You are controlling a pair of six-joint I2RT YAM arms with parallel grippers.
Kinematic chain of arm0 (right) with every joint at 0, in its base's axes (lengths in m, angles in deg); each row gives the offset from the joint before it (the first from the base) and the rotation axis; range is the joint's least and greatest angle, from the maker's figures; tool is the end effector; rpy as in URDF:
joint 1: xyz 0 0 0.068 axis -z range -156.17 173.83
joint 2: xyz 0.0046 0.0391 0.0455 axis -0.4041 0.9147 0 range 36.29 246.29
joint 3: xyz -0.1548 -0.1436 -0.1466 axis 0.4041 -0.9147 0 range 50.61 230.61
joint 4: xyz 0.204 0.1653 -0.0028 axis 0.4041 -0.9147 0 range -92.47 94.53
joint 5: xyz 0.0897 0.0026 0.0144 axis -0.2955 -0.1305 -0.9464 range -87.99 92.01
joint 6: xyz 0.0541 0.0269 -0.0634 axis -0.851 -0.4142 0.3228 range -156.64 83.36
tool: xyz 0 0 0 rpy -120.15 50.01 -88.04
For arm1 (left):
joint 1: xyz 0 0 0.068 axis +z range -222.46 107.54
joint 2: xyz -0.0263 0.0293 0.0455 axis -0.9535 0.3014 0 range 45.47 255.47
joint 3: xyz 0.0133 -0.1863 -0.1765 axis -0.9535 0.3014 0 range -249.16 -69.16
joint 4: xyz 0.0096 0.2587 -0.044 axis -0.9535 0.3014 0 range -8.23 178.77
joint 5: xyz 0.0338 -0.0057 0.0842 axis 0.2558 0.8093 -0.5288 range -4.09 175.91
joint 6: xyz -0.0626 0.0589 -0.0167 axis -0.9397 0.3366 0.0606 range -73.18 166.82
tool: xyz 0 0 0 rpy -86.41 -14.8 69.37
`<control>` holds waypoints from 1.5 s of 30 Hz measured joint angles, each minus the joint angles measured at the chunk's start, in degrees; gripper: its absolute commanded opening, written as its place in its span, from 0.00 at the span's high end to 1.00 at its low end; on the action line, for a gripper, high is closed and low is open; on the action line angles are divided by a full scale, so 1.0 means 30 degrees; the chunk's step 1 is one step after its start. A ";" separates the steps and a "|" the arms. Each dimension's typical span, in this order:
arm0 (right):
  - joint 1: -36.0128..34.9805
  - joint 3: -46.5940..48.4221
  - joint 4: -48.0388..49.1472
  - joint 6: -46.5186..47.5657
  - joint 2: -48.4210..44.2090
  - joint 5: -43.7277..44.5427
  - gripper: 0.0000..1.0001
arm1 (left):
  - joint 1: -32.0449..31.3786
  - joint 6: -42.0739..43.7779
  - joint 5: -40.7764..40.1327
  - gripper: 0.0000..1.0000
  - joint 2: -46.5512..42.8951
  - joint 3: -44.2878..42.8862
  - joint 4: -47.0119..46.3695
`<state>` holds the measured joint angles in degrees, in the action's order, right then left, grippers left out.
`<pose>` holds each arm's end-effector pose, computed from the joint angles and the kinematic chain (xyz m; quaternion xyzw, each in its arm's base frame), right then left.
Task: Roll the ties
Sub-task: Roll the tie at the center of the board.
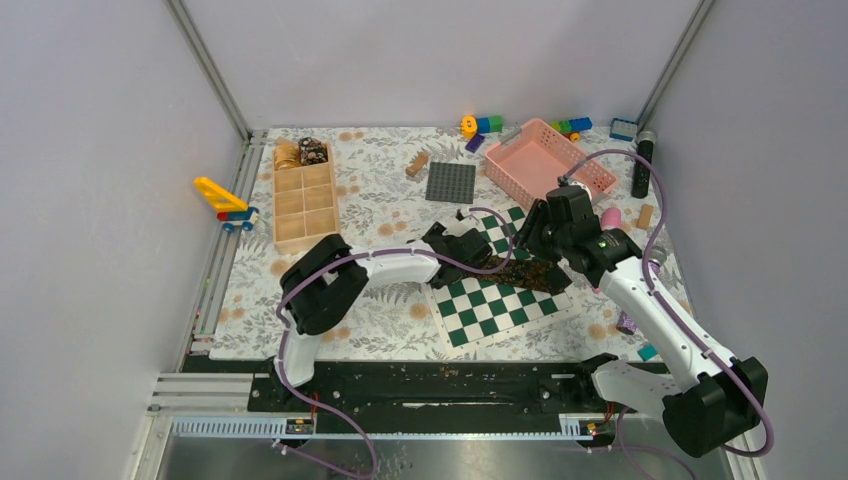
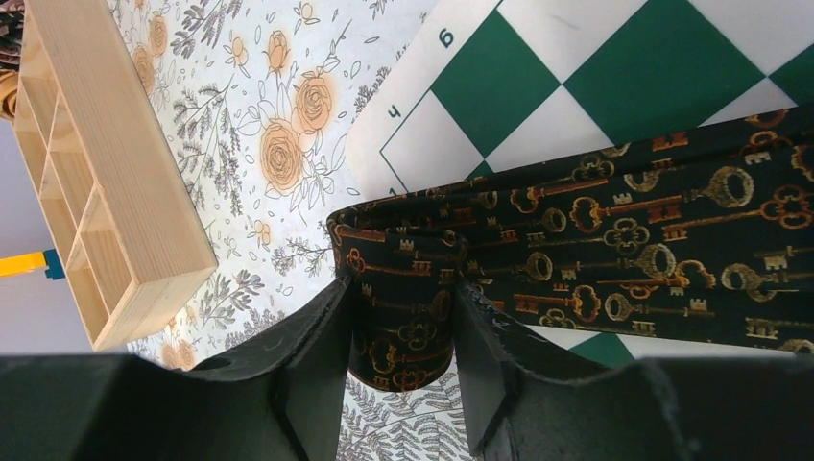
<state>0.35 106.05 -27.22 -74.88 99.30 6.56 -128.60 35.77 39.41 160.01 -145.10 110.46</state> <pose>0.2562 0.1046 0.2652 0.1329 0.8934 0.1885 0.3855 0.2706 -0.3024 0.1144 0.2736 0.8618 0.2223 0.3648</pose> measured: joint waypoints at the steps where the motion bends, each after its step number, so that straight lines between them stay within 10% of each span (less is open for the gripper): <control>1: 0.0007 0.0000 -0.0029 0.0007 0.0000 0.0044 0.48 | -0.0015 0.0000 0.0036 0.58 0.0007 -0.0044 0.0102; 45: 0.0131 -0.0007 -0.0576 0.0204 -0.0219 0.0685 0.31 | -0.0087 -0.0911 0.4881 0.46 0.0393 -0.2572 0.2397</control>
<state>0.74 106.03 -28.95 -74.27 98.64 8.62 -128.86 33.04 54.05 161.19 -152.82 117.65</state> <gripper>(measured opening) 0.636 0.527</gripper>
